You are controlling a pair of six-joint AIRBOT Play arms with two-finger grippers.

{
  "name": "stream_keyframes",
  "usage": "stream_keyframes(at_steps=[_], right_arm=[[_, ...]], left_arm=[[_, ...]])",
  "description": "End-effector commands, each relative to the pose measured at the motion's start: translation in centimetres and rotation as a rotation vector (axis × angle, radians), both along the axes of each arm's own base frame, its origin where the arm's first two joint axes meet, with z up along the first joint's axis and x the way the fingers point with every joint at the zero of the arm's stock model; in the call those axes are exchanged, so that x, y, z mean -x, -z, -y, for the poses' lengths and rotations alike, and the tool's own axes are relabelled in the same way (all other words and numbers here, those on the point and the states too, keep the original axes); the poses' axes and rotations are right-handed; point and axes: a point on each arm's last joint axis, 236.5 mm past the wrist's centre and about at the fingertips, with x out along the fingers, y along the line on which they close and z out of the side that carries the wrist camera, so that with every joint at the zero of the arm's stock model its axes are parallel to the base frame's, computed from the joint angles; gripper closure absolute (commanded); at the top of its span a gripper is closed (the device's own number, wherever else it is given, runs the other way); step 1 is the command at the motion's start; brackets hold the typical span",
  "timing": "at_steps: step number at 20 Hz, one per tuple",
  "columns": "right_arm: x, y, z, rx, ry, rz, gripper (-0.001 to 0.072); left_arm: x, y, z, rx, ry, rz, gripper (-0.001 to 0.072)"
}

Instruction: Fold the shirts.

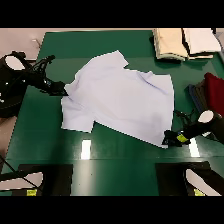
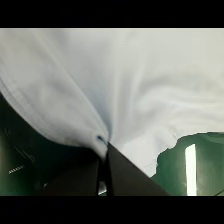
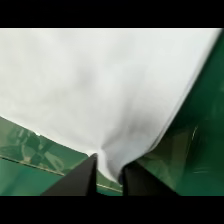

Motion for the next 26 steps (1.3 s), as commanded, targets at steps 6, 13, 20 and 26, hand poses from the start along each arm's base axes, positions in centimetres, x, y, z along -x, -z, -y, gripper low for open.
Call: stream_keyframes(at_steps=[6,13,20,26], right_arm=[[-4.8,-5.0,-2.7,0.018,-0.151,0.270,0.0694],[-13.5,-37.4,2.8,0.176,0.008,1.198,0.0694],[-7.1,-57.9,7.0,0.505,0.095,1.646,0.0694],[-10.4,-56.4,7.2,0.428,0.059,1.551,0.0695]], left_arm=[[0.3,-6.4,-0.2,-0.004,-0.024,0.191,0.0683],[6.6,-31.7,-0.4,0.052,-0.120,0.839,0.0683],[20.0,-52.1,-0.6,0.165,-0.183,1.412,0.0684],[16.1,-49.0,-1.4,0.098,-0.199,1.288,0.0683]])
